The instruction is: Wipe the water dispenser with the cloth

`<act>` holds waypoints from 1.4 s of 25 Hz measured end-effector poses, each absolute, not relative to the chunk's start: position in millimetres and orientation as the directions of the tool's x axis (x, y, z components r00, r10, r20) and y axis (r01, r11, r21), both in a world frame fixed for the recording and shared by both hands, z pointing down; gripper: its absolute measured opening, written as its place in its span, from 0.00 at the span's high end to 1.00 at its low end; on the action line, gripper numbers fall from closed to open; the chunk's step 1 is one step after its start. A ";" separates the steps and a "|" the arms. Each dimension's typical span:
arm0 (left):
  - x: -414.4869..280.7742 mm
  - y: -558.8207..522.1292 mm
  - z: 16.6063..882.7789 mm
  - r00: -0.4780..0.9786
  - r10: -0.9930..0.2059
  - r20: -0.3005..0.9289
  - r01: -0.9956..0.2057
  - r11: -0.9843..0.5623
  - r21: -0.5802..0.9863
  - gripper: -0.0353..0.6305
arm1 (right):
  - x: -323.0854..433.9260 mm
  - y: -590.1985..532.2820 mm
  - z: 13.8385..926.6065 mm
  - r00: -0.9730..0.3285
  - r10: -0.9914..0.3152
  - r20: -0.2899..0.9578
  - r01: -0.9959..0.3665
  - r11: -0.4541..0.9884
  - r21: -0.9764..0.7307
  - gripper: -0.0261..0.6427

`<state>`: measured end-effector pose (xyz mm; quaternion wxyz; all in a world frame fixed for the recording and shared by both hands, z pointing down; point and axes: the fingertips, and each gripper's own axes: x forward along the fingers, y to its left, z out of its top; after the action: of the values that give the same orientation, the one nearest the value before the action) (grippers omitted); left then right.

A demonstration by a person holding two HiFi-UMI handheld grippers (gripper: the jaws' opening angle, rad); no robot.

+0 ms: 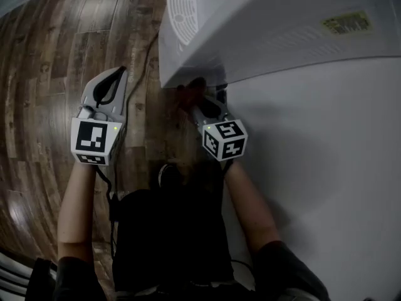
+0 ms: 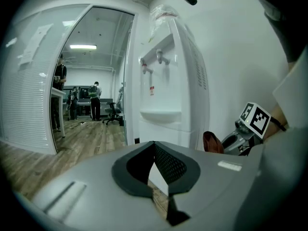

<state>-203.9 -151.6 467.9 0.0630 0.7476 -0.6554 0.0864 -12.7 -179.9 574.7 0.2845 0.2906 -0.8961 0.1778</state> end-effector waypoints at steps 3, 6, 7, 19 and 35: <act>-195.3 -147.1 419.6 0.137 -0.969 0.204 -0.990 -0.140 0.001 0.92 | -6.4 -174.1 523.9 -0.662 -0.435 0.610 -0.620 0.775 -0.120 0.87; -187.2 -141.5 378.0 0.137 -0.969 0.205 -0.991 -0.134 0.030 0.92 | 0.5 -171.1 476.5 -0.660 -0.443 0.607 -0.629 0.768 -0.124 0.87; -185.1 -139.7 363.2 0.136 -0.969 0.208 -0.991 -0.130 0.039 0.92 | 3.7 -170.8 459.3 -0.658 -0.446 0.607 -0.635 0.761 -0.129 0.87; -162.7 -115.8 141.7 0.183 -0.962 0.203 -0.983 -0.172 0.069 0.92 | 14.3 -156.1 219.5 -0.664 -0.506 0.551 -0.700 0.680 -0.219 0.87; -100.8 5.7 -31.5 0.329 -0.936 0.123 -0.943 -0.320 0.092 0.92 | 18.7 -64.4 11.2 -0.703 -0.607 0.371 -0.706 0.658 -0.262 0.87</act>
<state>-100.8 5.7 -31.5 0.0731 0.8120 -0.5786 0.0234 18.7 -64.4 11.2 0.1262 0.3641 -0.9016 0.1965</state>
